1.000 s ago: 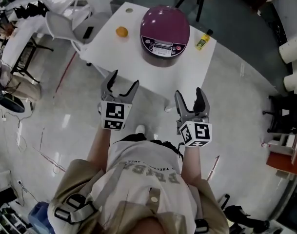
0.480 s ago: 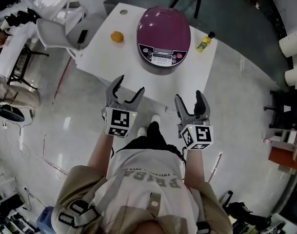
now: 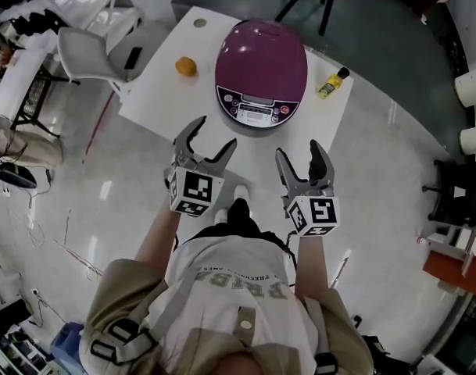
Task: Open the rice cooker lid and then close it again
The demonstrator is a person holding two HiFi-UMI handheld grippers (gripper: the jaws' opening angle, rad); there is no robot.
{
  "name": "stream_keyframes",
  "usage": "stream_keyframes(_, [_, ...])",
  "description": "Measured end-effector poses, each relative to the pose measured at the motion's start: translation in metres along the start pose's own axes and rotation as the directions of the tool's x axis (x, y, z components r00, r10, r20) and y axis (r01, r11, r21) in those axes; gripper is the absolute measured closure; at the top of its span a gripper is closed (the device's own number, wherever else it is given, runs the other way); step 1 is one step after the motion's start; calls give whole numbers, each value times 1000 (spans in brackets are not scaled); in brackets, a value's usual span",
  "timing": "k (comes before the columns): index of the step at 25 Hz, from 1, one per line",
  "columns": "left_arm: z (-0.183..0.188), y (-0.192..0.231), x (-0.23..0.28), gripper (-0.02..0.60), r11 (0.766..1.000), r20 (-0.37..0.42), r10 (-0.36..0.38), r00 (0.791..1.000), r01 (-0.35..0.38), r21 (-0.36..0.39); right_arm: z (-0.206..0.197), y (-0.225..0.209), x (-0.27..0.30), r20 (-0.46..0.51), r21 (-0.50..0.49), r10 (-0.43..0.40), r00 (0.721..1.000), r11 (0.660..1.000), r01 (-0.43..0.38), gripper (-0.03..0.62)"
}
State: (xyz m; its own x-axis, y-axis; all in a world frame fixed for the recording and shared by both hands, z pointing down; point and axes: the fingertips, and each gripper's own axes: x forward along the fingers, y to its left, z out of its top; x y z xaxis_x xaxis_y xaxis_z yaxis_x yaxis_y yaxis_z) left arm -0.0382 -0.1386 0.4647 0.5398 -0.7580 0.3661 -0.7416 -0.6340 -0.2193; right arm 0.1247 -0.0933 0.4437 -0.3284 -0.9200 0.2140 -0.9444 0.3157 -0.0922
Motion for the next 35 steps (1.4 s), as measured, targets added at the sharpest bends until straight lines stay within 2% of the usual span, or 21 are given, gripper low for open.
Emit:
stream_keyframes(7, [16,16,38,230,1000,-1,27,1000,-27,-4,16,-12,45,5,-27,67,998,997,-67,255])
stream_keyframes(16, [30,23,68,230,999,-5,44,999,-44,5,25,-32,72,0,-41,122,992,992,-122,255])
stream_keyframes(20, [31,21,80,230,998,-14,18,1000,-17,52,23,-36,77,-6,-38,143,990,989,-143,255])
stream_keyframes(24, [29,17,84,229,990,-46,-52,998,57,128,25,-28,77,-20,-54,183,983,981,-184,255])
stream_keyframes(28, [21,13,88,220,958,-96,-160,982,178,224,23,-15,84,-55,-90,233,971,967,-237,255])
stream_keyframes(31, [13,5,90,209,920,-148,-238,960,272,283,17,-5,87,-105,-126,281,954,948,-293,255])
stream_keyframes(35, [6,-1,88,209,863,-199,-302,932,356,358,7,11,91,-188,-172,329,925,917,-361,255])
